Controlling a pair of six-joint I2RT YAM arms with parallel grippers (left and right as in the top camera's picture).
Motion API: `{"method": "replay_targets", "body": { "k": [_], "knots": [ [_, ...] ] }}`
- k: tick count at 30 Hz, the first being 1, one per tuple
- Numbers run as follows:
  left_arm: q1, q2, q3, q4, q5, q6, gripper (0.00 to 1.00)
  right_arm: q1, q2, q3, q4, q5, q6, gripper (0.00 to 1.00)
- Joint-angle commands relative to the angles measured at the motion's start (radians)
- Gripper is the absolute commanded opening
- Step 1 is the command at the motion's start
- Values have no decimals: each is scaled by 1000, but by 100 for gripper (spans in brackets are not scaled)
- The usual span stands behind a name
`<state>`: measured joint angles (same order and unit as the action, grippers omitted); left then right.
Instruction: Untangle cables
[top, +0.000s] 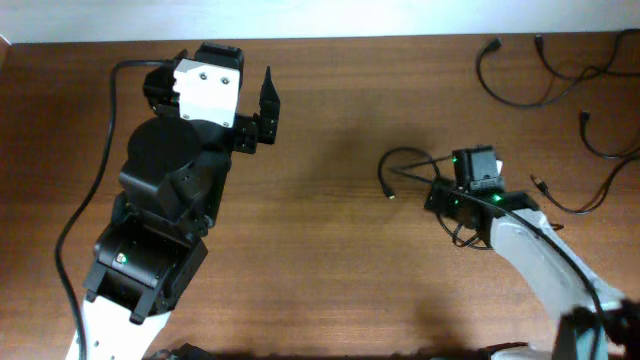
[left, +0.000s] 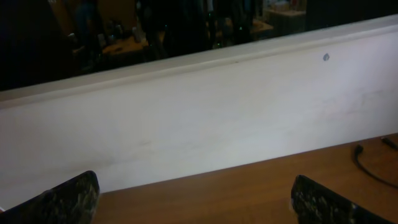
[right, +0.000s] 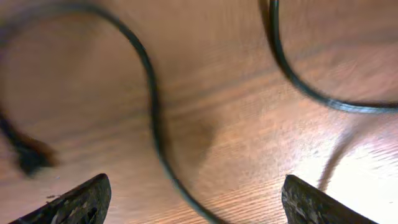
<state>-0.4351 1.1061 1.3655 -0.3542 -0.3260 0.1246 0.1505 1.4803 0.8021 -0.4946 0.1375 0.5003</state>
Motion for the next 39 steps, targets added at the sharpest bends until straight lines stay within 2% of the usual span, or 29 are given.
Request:
{"method": "replay_targets", "body": {
  "k": [1,4,5,6,8,11,12,15,17,20,23,26,29,31,36,39],
  "knots": [
    [4,-1,-3,3,-3,12,99,6,114,-19,5,23,-25,86],
    [4,-1,-3,3,-3,12,99,7,258,-19,5,2,-26,83],
    [4,-1,-3,3,-3,13,99,6,296,-19,16,-7,-55,23],
    [4,-1,-3,3,-3,13,99,7,323,-19,36,-36,-103,4],
    [4,0,-3,3,-3,13,99,7,329,-19,63,-79,-186,4],
    [4,-1,-3,3,-3,13,99,6,329,-19,93,-229,-417,4],
    [4,-1,-3,3,-3,13,99,6,329,-19,101,-252,-453,4],
    [4,-2,-3,3,-3,13,99,6,302,-13,94,-255,-439,4],
    [4,-2,-3,3,-3,13,99,6,176,25,43,-238,-401,4],
    [4,-2,-3,3,-3,13,99,6,-85,164,-114,-80,-279,4],
    [4,-1,-3,3,-3,13,99,5,-290,348,-288,50,-248,4],
    [4,0,-3,3,8,13,99,5,-412,510,-420,255,-190,4],
    [4,0,-3,3,8,13,99,4,-480,562,-449,464,-172,4],
    [4,0,-3,3,8,13,99,-57,-516,562,-472,579,-150,4],
    [4,0,-3,3,8,13,99,-425,-563,562,-457,564,-107,4],
    [4,0,-3,3,8,13,99,-639,-515,562,-422,394,-101,4]
  ]
}}
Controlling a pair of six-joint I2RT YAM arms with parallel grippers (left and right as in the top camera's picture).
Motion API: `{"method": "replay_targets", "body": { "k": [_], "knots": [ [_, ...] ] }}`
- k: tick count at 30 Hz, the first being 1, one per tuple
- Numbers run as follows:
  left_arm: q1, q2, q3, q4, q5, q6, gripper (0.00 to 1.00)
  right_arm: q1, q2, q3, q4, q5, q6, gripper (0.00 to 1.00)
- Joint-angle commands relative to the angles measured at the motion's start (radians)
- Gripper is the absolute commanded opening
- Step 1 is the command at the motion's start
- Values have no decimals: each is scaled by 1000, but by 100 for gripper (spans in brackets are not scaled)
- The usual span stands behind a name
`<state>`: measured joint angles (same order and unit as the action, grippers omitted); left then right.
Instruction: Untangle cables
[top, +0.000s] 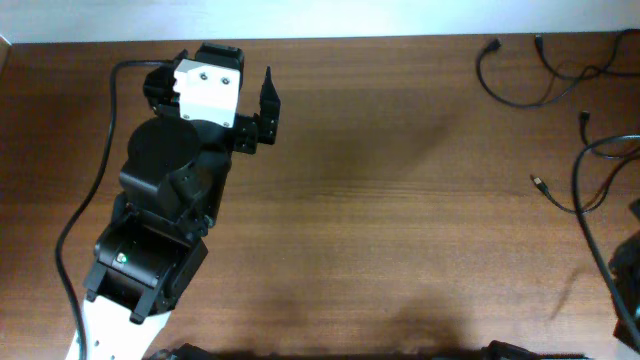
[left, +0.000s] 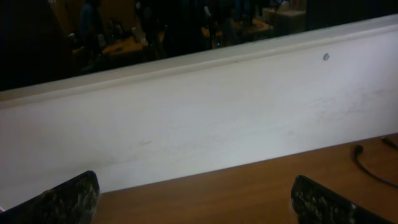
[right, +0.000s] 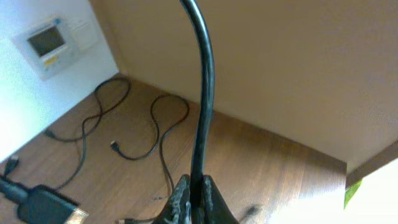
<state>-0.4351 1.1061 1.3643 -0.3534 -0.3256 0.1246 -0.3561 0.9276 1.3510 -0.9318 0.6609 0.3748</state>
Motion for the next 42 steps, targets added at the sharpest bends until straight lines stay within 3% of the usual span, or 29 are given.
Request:
{"method": "replay_targets", "body": {
  "k": [1,7,11,21,26,29,30,32,37,42],
  "knots": [
    [4,0,-2,3,8,13,99,-181,64,12,16,-190,24,4],
    [4,0,-3,2,8,13,99,-412,414,12,154,-481,28,4],
    [4,0,-2,2,8,13,99,-443,548,-3,149,-595,82,4],
    [4,0,-3,2,8,13,99,-494,570,-433,412,-607,291,4],
    [4,0,-3,2,8,13,99,-642,571,-448,541,-611,261,4],
    [4,1,-3,2,8,13,99,-654,571,-448,558,-609,232,4],
    [4,1,-3,2,8,13,99,-653,571,-448,563,-608,232,6],
    [4,0,-3,2,8,13,99,-652,571,-448,570,-617,232,100],
    [4,0,-3,2,8,13,99,-614,538,-406,600,-912,125,100],
    [4,0,-3,2,8,13,99,-368,403,-208,599,-1064,-3,100]
  ]
}}
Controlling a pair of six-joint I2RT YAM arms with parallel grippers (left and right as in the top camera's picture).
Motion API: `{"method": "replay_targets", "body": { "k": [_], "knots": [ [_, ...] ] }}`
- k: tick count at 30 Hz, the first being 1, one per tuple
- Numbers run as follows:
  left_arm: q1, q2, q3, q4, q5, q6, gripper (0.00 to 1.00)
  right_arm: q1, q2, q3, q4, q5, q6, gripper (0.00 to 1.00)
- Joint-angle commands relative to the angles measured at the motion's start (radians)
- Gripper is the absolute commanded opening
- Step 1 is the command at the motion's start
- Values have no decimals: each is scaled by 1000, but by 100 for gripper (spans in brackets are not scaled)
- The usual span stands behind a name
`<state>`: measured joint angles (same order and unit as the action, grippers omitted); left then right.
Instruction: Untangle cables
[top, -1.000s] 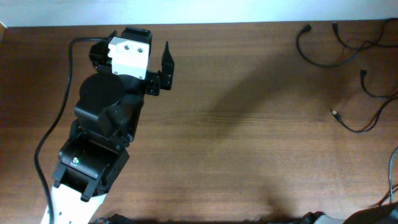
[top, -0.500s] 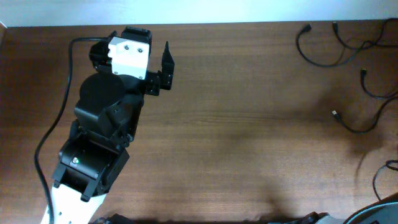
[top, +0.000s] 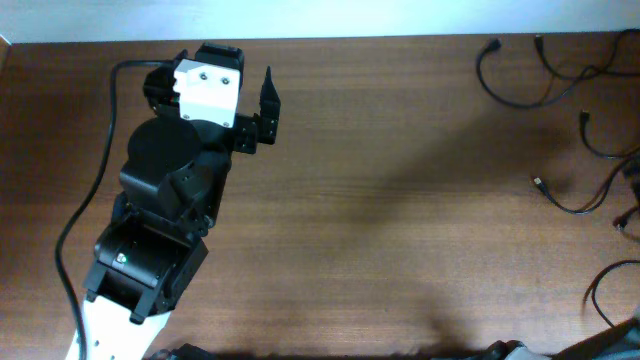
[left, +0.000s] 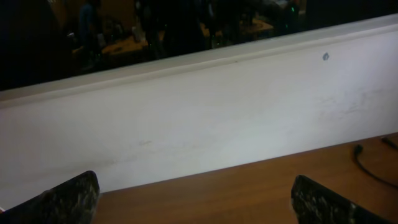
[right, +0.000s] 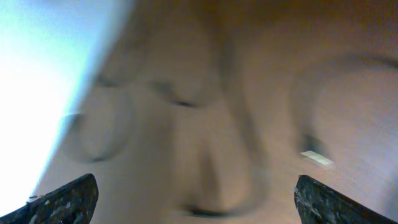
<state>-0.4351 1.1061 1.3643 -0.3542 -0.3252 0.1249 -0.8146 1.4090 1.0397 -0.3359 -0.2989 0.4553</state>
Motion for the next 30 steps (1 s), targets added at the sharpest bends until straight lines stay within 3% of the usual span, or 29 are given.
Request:
{"method": "replay_targets", "body": {
  "k": [1,4,8,13,16,18,21,25,28,30],
  "knots": [
    [4,0,-3,3,7,12,99,184,-103,178,4,-121,-141,100],
    [4,0,-3,3,7,13,99,360,-129,316,4,-164,-243,99],
    [4,0,-3,3,7,13,99,574,-128,490,36,-194,-255,99],
    [4,0,-3,3,7,13,99,813,-136,572,75,-313,-311,99],
    [4,0,-3,3,7,13,99,888,-217,563,-150,-285,-573,99],
    [4,0,-3,3,8,12,99,935,-352,534,-233,-172,-628,99],
    [4,0,-3,6,7,12,99,902,-595,500,-258,-161,-631,99],
    [4,-41,-3,6,7,13,99,692,-948,371,-180,-186,-536,99],
    [4,-135,-3,3,7,13,99,583,-1030,351,-146,-410,-446,99],
    [4,-196,-18,2,22,13,99,597,-1047,351,-153,-450,-446,99]
  ]
}}
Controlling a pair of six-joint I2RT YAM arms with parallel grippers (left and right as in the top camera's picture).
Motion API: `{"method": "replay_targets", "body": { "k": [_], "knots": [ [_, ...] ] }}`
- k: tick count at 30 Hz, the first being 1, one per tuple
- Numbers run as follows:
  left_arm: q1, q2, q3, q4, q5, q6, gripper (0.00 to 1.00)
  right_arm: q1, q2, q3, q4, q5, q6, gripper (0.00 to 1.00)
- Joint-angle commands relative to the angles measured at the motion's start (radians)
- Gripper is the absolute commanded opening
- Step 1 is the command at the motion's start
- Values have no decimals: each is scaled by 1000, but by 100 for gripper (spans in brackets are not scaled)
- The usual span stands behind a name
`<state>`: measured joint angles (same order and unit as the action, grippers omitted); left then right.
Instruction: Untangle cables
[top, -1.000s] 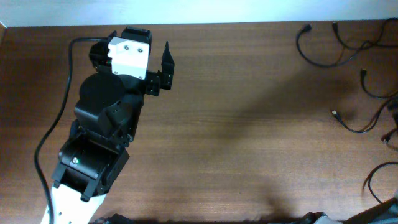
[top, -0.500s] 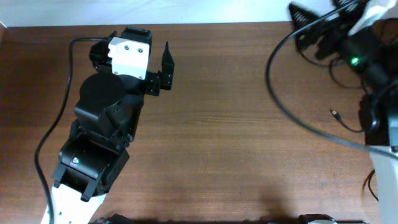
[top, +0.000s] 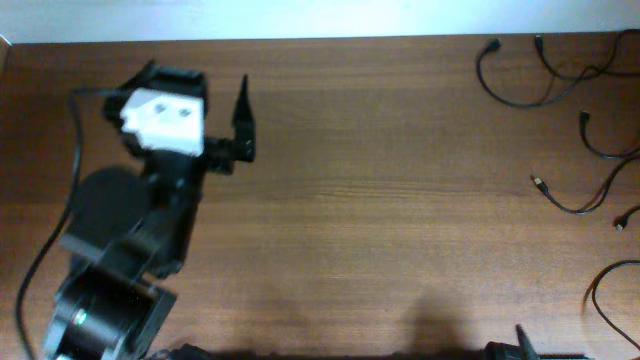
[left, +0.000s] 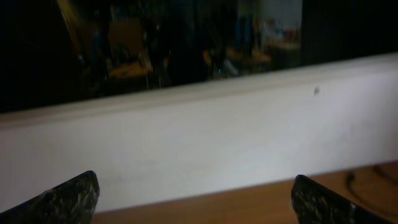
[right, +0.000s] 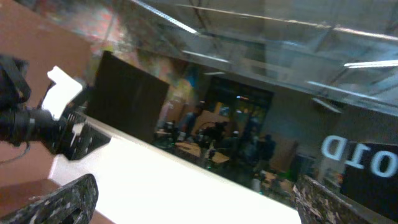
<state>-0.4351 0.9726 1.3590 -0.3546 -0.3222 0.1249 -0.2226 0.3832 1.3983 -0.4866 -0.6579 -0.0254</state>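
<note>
Several thin black cables lie apart along the table's right side in the overhead view: one loop at the far right corner (top: 520, 88), another below it (top: 603, 145), a curved one (top: 573, 203) and one at the right edge (top: 605, 285). My left gripper (top: 241, 122) is at the far left of the table, open and empty; its wrist view has both fingertips (left: 68, 196) wide apart before the white wall, with a cable end (left: 350, 178) low at right. My right gripper (right: 196, 199) is open and empty, facing the room; the overhead view does not show it.
A white wall (left: 199, 143) borders the table's far edge. The left arm's own black cable (top: 45, 250) runs down the table's left side. The left arm's white housing (right: 62, 87) appears at the left of the right wrist view.
My left arm has shifted left and toward the near edge, its gripper still open. The right wrist view has changed from a blur of table and cables to the room beyond the wall.
My right gripper stood open over a cable at the table's middle right. Then it was shut on that cable, raised by the right edge. A second ago it was open and the cable lay at the right edge. Now both grippers are open and empty.
</note>
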Motion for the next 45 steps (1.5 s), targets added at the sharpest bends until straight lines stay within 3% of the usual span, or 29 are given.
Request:
{"method": "replay_targets", "body": {
  "k": [1,5,6,8,11,15,16,18,20,21,22,24,27,42,45],
  "knots": [
    [4,-95,-56,23,73,12,99,33,-27,-8,-7,-90,34,99],
    [4,-101,-119,66,90,26,99,83,7,-48,201,24,0,99],
    [4,-102,-119,71,90,40,99,83,35,-74,230,0,48,95],
    [4,-105,-119,74,90,64,99,84,74,-179,182,-147,121,95],
    [4,-119,-119,78,90,65,99,85,74,-462,121,-296,116,99],
    [4,-119,-128,78,90,105,99,85,50,-657,-93,-246,-102,99],
    [4,-117,-128,78,90,111,99,85,51,-694,-68,-217,-125,99],
    [4,-109,-128,82,86,116,99,85,79,-844,197,-123,-125,99],
    [4,-108,-128,83,86,116,99,85,107,-892,225,-63,-79,99],
    [4,-108,-128,84,86,116,99,85,121,-895,283,-87,-55,99],
    [4,-108,-128,84,86,116,99,85,116,-895,315,-202,-217,99],
    [4,-108,-128,84,86,117,99,85,99,-895,406,-325,-325,99],
    [4,-108,-128,85,62,117,99,85,88,-895,335,-375,-458,99],
    [4,-111,-128,85,53,138,99,89,49,-895,325,-378,-457,99],
    [4,-121,-128,85,53,138,99,212,-80,-934,326,-378,-457,99]
  ]
}}
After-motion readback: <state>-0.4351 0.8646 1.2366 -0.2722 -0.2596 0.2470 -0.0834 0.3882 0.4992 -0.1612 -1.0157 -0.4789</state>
